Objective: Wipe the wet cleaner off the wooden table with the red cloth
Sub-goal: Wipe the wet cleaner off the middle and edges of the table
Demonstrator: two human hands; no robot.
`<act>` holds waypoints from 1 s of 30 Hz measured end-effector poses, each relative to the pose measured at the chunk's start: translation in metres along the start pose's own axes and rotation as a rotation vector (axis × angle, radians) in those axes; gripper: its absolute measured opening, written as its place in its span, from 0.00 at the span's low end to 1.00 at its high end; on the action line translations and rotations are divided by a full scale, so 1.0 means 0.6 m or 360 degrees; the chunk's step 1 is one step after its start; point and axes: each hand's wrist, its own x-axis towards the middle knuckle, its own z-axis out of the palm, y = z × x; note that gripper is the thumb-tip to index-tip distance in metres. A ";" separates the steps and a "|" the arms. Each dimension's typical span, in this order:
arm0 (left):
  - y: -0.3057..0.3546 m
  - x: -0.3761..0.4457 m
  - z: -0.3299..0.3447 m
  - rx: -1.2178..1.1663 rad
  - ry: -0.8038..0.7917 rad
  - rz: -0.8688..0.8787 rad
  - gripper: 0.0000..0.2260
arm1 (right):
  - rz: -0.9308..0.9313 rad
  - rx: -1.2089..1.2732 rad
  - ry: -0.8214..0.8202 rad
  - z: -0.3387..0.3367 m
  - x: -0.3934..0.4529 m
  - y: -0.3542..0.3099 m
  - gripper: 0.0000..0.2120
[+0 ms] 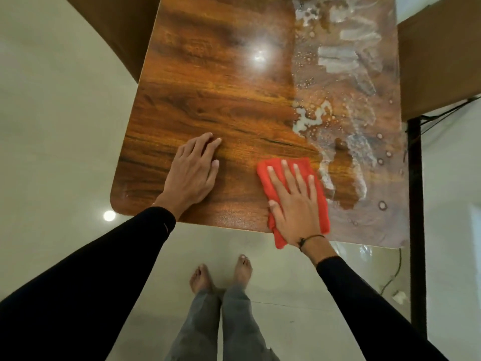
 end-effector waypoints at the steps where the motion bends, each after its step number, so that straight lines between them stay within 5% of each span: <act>1: 0.000 0.000 -0.002 0.0005 -0.0008 0.0002 0.24 | 0.0073 0.0002 -0.0015 -0.004 -0.008 0.029 0.41; 8: 0.003 0.007 0.005 0.0066 -0.0044 0.0009 0.26 | 0.0543 0.0190 0.0018 -0.044 0.104 0.153 0.37; 12: 0.007 0.009 0.003 0.0094 -0.0034 0.0006 0.26 | 0.0428 0.0139 0.0039 -0.037 0.169 0.096 0.36; 19: 0.085 0.039 0.002 0.0089 0.0009 0.0051 0.24 | 0.0005 0.0083 0.0061 0.001 0.024 0.036 0.40; 24: 0.224 0.107 0.047 -0.0080 -0.0022 0.0233 0.23 | 0.0261 0.0077 0.0034 0.000 -0.057 0.123 0.42; 30: 0.213 0.105 0.073 -0.0431 0.0108 0.0080 0.25 | 0.0571 0.0172 0.0069 -0.023 -0.032 0.253 0.40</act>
